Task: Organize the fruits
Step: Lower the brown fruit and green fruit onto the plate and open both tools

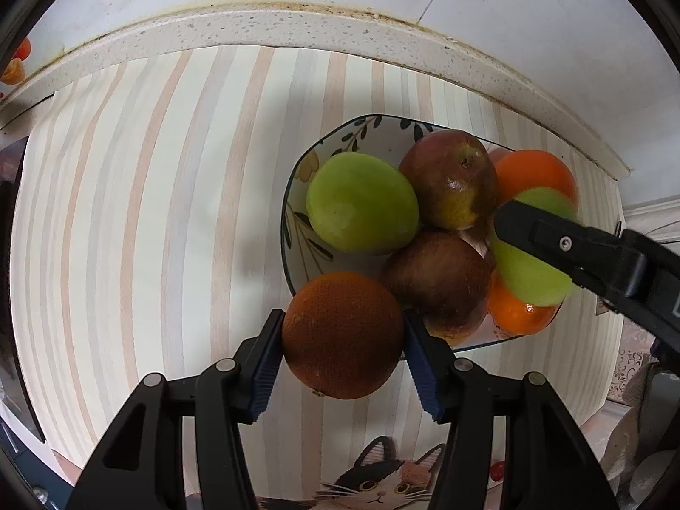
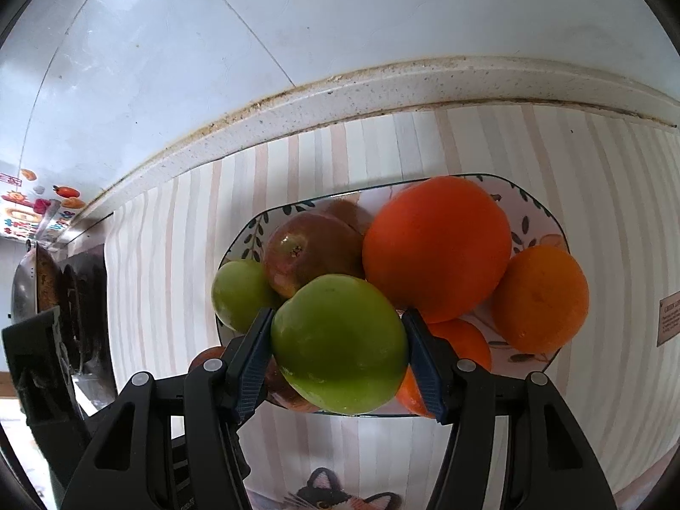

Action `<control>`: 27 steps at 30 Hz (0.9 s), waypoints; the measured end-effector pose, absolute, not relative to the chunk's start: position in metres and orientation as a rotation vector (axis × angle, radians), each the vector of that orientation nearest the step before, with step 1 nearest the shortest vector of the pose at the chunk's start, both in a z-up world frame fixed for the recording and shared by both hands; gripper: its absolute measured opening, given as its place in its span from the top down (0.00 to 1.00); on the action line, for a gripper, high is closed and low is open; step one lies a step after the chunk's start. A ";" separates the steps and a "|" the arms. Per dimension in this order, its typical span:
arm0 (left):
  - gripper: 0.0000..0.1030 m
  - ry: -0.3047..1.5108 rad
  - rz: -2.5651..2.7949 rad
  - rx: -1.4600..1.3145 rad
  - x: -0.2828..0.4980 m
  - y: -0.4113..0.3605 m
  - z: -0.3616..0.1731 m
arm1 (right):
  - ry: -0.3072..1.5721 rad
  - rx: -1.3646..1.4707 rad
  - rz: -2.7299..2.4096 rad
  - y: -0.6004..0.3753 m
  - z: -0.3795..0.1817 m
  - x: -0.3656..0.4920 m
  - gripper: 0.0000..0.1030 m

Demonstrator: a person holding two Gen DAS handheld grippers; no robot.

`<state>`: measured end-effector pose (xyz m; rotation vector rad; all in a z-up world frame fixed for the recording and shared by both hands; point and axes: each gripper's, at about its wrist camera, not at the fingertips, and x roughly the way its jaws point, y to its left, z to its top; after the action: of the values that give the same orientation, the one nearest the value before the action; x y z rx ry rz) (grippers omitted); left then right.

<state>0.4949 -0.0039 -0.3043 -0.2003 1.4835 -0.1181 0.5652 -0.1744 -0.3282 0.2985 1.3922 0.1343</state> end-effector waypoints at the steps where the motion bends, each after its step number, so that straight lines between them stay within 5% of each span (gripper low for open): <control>1: 0.49 1.484 -0.122 -0.198 0.495 -0.006 -0.304 | 1.387 0.292 0.133 -0.173 -0.328 0.566 0.36; 12: 0.40 1.501 -0.106 -0.191 0.497 -0.012 -0.311 | 1.359 0.337 0.117 -0.192 -0.319 0.563 0.22; 17: 0.26 1.470 -0.084 -0.158 0.497 -0.009 -0.301 | 1.322 0.303 0.094 -0.203 -0.304 0.553 0.10; 20: 0.16 1.454 -0.084 -0.160 0.494 -0.007 -0.293 | 1.294 0.272 0.071 -0.211 -0.295 0.540 0.09; 27: 0.16 1.389 -0.073 -0.121 0.475 -0.004 -0.266 | 1.252 0.201 0.028 -0.221 -0.280 0.500 0.09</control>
<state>0.4752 -0.0038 -0.2657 -0.1215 1.3889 -0.0734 0.4996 -0.2214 -0.2801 0.2015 1.2515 0.0281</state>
